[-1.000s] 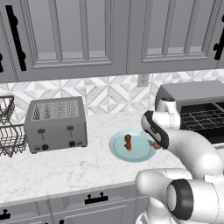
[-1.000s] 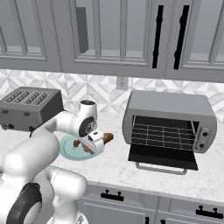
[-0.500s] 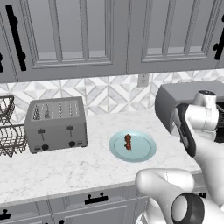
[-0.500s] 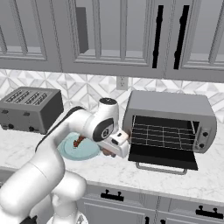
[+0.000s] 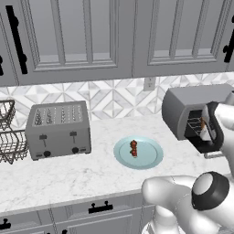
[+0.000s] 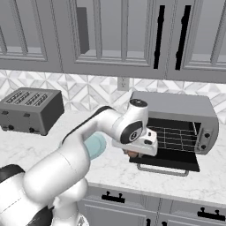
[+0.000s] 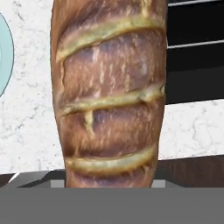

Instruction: Pick up the kebab skewer and baguette bread, and place them inside the toaster oven. Close the toaster oven door and start by setting the timer.

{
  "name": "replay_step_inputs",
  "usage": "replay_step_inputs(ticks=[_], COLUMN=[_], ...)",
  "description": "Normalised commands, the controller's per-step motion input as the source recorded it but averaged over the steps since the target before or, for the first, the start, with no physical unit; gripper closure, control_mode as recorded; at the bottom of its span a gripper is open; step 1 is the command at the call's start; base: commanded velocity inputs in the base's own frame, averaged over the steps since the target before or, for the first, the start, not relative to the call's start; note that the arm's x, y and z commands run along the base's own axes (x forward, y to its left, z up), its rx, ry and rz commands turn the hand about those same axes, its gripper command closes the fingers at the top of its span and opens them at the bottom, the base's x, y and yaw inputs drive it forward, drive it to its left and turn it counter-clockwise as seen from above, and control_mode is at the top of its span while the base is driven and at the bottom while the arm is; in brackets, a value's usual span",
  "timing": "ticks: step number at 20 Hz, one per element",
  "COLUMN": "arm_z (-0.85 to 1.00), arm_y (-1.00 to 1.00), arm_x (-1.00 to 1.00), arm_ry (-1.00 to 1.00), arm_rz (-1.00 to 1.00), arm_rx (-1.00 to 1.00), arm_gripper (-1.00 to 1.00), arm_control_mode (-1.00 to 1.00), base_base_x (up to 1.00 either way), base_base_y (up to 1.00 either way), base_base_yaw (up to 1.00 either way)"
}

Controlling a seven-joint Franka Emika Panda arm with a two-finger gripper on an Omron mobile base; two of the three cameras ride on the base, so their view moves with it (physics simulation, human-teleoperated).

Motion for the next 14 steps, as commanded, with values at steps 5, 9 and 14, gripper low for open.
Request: replay_step_inputs(ticks=[5, 9, 14], arm_z=[0.05, 0.00, -0.18], arm_y=[-0.16, -0.06, -0.14], arm_x=[0.30, 0.47, 0.28], arm_ry=[0.03, 0.06, -0.04], arm_rz=[0.27, 0.09, 0.02], arm_rx=[0.00, 0.02, 0.03], arm_gripper=[1.00, 1.00, 1.00], arm_control_mode=[-1.00, -1.00, -1.00], base_base_x=[0.00, 0.00, 0.00], base_base_y=[0.00, 0.00, 0.00], base_base_yaw=[0.00, 0.00, 0.00])
